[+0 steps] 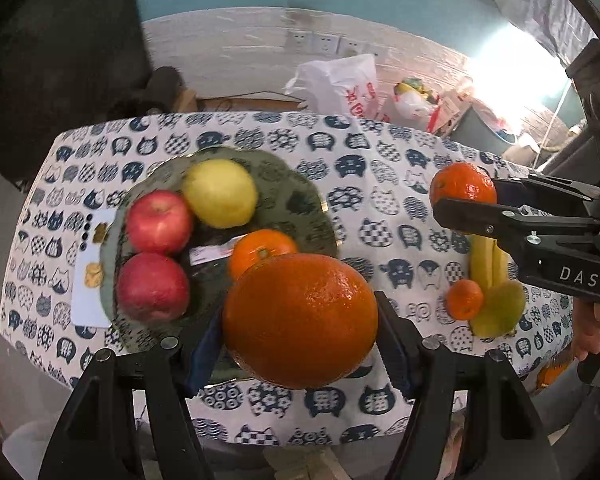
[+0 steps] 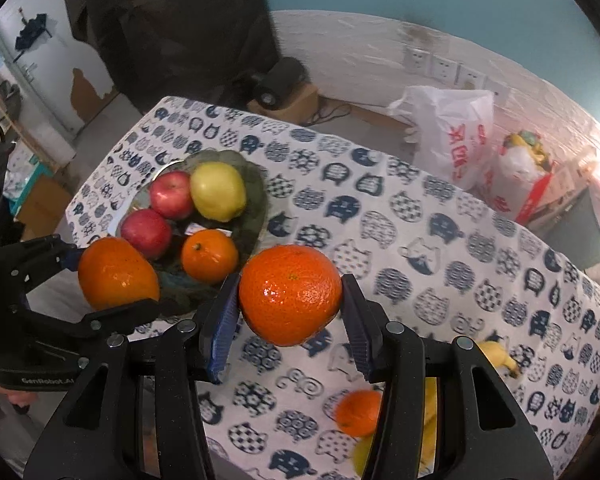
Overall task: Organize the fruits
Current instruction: 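Lift the orange with the left tool while the right tool carries the tangerine toward the plate, then open the left tool over the plate while the right tool releases the tangerine there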
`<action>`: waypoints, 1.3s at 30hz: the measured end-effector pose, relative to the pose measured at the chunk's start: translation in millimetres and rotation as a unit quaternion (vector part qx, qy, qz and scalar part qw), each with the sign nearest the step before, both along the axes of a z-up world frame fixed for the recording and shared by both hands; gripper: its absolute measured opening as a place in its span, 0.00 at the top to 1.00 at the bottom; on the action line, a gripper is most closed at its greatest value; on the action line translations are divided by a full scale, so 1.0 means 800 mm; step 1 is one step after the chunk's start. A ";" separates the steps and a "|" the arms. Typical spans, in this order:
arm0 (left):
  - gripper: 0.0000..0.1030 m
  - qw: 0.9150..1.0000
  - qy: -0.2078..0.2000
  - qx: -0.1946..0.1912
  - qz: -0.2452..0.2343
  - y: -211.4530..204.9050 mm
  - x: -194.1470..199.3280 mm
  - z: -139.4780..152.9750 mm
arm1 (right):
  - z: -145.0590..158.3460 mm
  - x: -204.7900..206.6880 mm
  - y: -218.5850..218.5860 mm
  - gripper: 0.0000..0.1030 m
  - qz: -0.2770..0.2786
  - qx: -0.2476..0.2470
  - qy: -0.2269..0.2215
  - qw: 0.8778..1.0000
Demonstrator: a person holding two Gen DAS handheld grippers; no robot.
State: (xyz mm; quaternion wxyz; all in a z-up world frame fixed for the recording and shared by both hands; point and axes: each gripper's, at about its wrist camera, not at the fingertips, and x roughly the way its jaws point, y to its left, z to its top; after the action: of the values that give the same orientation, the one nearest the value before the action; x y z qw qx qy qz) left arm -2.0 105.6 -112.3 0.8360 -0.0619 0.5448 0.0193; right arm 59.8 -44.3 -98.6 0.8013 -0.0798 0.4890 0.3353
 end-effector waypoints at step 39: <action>0.24 0.994 0.071 -0.029 0.074 0.091 -0.029 -0.060 | -0.058 -0.001 0.147 0.52 0.067 -0.016 0.068 0.995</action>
State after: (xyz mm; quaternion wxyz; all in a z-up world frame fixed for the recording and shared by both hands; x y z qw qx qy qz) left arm -25.5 178.1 -159.9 0.7895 -0.1251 0.5969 0.0694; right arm 58.7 73.5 -145.1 0.7405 -0.1021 0.5409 0.3855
